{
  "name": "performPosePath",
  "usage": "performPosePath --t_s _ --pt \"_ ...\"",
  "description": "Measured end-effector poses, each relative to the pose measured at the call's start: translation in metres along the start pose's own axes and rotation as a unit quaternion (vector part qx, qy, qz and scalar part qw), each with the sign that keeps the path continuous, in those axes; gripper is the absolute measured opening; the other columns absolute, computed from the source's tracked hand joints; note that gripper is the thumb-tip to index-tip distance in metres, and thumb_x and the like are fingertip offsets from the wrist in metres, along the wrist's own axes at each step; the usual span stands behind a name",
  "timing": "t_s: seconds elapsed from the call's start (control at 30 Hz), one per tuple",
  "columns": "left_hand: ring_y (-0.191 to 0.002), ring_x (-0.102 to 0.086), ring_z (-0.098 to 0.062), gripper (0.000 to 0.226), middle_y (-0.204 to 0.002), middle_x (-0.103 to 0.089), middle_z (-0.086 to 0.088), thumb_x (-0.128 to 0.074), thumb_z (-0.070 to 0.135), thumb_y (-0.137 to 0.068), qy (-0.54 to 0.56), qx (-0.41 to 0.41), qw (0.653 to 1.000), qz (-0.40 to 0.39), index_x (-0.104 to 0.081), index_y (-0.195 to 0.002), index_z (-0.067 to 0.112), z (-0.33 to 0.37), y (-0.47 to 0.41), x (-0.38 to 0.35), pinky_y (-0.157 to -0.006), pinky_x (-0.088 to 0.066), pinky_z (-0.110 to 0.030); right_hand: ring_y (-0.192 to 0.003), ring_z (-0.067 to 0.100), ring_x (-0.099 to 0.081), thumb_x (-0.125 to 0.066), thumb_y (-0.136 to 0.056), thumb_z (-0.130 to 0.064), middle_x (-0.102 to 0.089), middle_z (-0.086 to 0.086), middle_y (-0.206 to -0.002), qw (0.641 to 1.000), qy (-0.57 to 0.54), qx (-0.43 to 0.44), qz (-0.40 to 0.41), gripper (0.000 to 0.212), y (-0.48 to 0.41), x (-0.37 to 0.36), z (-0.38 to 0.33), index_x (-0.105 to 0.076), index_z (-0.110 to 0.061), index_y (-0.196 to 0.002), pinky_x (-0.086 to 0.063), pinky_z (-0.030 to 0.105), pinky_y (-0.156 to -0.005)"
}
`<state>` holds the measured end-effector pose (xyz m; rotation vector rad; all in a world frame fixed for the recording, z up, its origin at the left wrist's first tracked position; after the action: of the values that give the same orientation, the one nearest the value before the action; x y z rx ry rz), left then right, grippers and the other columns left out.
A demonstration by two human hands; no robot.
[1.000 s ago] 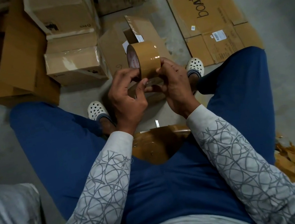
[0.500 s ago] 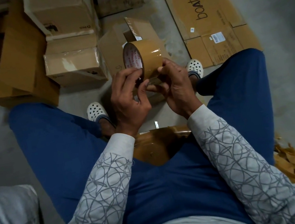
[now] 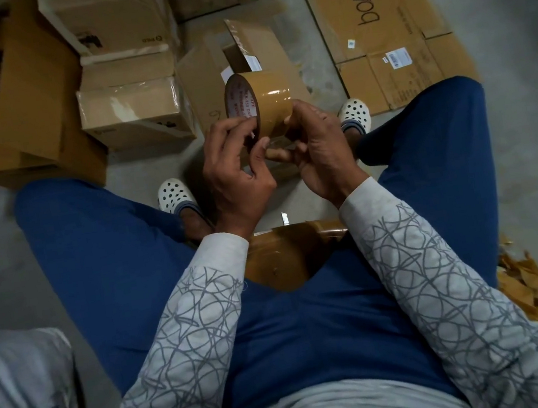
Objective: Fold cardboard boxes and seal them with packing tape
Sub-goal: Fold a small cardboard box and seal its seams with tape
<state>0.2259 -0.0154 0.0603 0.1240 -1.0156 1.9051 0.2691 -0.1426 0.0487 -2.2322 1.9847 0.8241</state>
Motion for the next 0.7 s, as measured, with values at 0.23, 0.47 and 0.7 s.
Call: performPosePath --t_s 0.23,0.47,0.7 --pt "-0.096 -0.063 -0.027 0.022 -0.105 -0.065 -0.02 -0.073 -0.003 -0.086 0.018 0.019 1.0 0.004 -0.07 -0.107 -0.006 -0.003 0.001 -0.003 -0.082 -0.054 -0.027 -0.099 0.034 -0.064 -0.042 -0.099 0.004 -0.058 0.028 -0.113 1.0 0.015 -0.007 0.002 0.027 -0.005 0.005 0.009 -0.062 0.001 -0.117 -0.061 0.038 -0.076" --pt "-0.098 -0.062 -0.021 0.022 -0.107 -0.063 -0.019 -0.071 -0.001 -0.089 0.044 0.041 0.998 0.015 -0.069 -0.11 -0.005 -0.006 0.0 -0.002 -0.08 -0.056 -0.028 -0.089 0.017 -0.07 -0.046 -0.102 -0.011 -0.058 0.014 -0.108 0.996 -0.077 -0.019 -0.033 0.015 0.002 0.002 0.004 -0.059 -0.005 -0.106 -0.059 0.037 -0.075" --pt "-0.095 -0.063 -0.026 0.023 -0.106 -0.063 -0.021 -0.071 -0.004 -0.087 0.03 0.029 0.999 0.012 -0.069 -0.11 -0.007 -0.005 0.001 -0.002 -0.08 -0.054 -0.025 -0.093 0.022 -0.063 -0.045 -0.103 -0.011 -0.049 0.018 -0.112 0.997 -0.072 -0.019 0.008 0.011 -0.004 0.004 0.011 -0.055 -0.005 -0.103 -0.06 0.036 -0.071"
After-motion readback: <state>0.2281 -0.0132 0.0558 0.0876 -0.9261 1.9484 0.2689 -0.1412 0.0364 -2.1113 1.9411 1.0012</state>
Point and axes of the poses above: each hand's wrist, its own y-axis away from the middle knuckle, its own x-axis out of the back of the hand, z = x × y, the point moved 6 cm from there along -y, towards the middle knuckle
